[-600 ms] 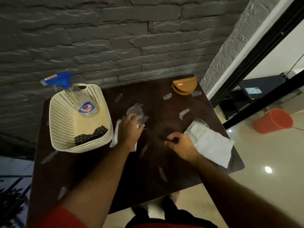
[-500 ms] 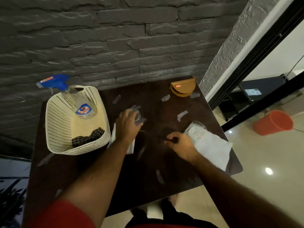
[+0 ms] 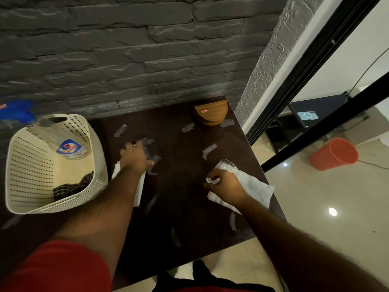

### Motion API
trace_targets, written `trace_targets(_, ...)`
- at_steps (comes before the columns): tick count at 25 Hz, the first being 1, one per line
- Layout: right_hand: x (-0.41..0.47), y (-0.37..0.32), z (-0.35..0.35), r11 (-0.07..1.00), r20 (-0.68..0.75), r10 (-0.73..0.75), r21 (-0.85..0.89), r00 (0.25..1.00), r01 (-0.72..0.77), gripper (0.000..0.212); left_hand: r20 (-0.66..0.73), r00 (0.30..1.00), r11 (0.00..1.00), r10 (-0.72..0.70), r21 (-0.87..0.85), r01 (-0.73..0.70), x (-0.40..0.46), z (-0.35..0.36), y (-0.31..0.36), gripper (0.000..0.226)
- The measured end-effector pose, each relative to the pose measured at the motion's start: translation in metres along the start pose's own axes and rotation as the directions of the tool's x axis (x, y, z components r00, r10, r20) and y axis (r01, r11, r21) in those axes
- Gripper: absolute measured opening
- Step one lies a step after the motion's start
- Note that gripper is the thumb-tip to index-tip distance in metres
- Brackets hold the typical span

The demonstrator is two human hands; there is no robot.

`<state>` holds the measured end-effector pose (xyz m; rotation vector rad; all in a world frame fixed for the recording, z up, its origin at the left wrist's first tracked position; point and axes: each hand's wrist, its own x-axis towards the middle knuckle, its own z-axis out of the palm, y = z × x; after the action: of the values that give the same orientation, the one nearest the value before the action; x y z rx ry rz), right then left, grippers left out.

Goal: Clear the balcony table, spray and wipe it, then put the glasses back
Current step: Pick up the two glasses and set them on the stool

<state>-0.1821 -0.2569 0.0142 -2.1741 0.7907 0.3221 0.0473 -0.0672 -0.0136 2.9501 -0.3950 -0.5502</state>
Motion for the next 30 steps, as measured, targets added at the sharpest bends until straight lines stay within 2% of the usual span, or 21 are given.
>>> trace_targets(4, 0.002, 0.008, -0.012, 0.999, -0.024, -0.003, 0.036, 1.000, 0.004, 0.031, -0.013, 1.000, 0.999, -0.015, -0.040, 0.014, 0.002, 0.001, -0.003, 0.077)
trace_targets(7, 0.004, 0.010, -0.017, 0.996, -0.050, -0.090, 0.002, 0.995, 0.091, 0.024, -0.053, 0.998, 0.991, -0.028, -0.131, 0.021, -0.004, 0.002, -0.009, 0.076)
trace_targets(9, 0.007, 0.011, -0.015, 0.993, -0.049, -0.117, -0.023, 0.992, 0.116, 0.026, -0.123, 0.991, 0.974, -0.047, -0.228, 0.018, -0.008, 0.003, -0.016, 0.077)
trace_targets(11, 0.009, 0.007, -0.012, 0.993, -0.034, -0.116, -0.025, 0.993, 0.115, 0.029, -0.195, 0.972, 0.900, -0.128, -0.435, 0.031, -0.013, 0.004, -0.021, 0.076)
trace_targets(12, 0.010, 0.002, -0.009, 0.993, -0.023, -0.116, -0.014, 0.993, 0.116, 0.029, -0.187, 0.962, 0.794, -0.199, -0.606, 0.046, -0.017, 0.003, -0.021, 0.074)
trace_targets(13, 0.010, -0.003, -0.007, 0.994, -0.013, -0.112, 0.008, 0.994, 0.112, 0.028, -0.122, 0.956, 0.611, -0.267, -0.788, 0.070, -0.022, 0.002, -0.019, 0.070)
trace_targets(14, 0.010, -0.010, -0.004, 0.994, 0.005, -0.101, 0.053, 0.995, 0.101, 0.026, -0.015, 0.953, 0.367, -0.301, -0.925, 0.102, -0.029, -0.001, -0.015, 0.062)
trace_targets(15, 0.010, -0.021, 0.000, 0.988, 0.039, -0.080, 0.134, 0.996, 0.074, 0.025, 0.113, 0.953, 0.140, -0.281, -0.978, 0.157, -0.037, -0.003, -0.010, 0.051)
trace_targets(16, 0.010, -0.033, 0.003, 0.969, 0.085, -0.051, 0.247, 0.995, 0.028, 0.028, 0.225, 0.950, -0.030, -0.216, -0.974, 0.224, -0.046, -0.005, -0.005, 0.043)
trace_targets(17, 0.010, -0.048, 0.007, 0.932, 0.143, -0.020, 0.360, 0.990, -0.033, 0.034, 0.304, 0.944, -0.141, -0.127, -0.948, 0.287, -0.056, -0.004, 0.000, 0.043)
trace_targets(19, 0.010, -0.074, 0.015, 0.855, 0.248, 0.012, 0.500, 0.969, -0.138, 0.043, 0.377, 0.925, -0.242, 0.044, -0.895, 0.376, -0.075, 0.004, 0.009, 0.051)
trace_targets(20, 0.010, -0.085, 0.019, 0.828, 0.270, 0.002, 0.539, 0.963, -0.152, 0.040, 0.382, 0.916, -0.248, 0.122, -0.882, 0.401, -0.085, 0.009, 0.013, 0.055)
trace_targets(23, 0.007, -0.101, 0.022, 0.774, 0.186, -0.033, 0.626, 0.982, -0.093, 0.028, 0.350, 0.899, -0.139, 0.262, -0.908, 0.394, -0.102, 0.026, 0.009, 0.061)
trace_targets(26, 0.011, -0.098, 0.016, 0.843, 0.158, -0.123, 0.538, 0.980, 0.019, 0.035, 0.256, 0.886, 0.038, 0.387, -0.964, 0.262, -0.102, 0.026, 0.000, 0.066)
trace_targets(28, 0.012, -0.098, 0.012, 0.903, 0.189, -0.189, 0.420, 0.964, 0.095, 0.043, 0.252, 0.876, 0.119, 0.411, -0.968, 0.222, -0.095, 0.023, -0.002, 0.081)
trace_targets(30, 0.012, -0.098, 0.010, 0.922, 0.241, -0.232, 0.364, 0.942, 0.134, 0.042, 0.268, 0.901, 0.151, 0.341, -0.962, 0.229, -0.090, 0.023, 0.001, 0.095)
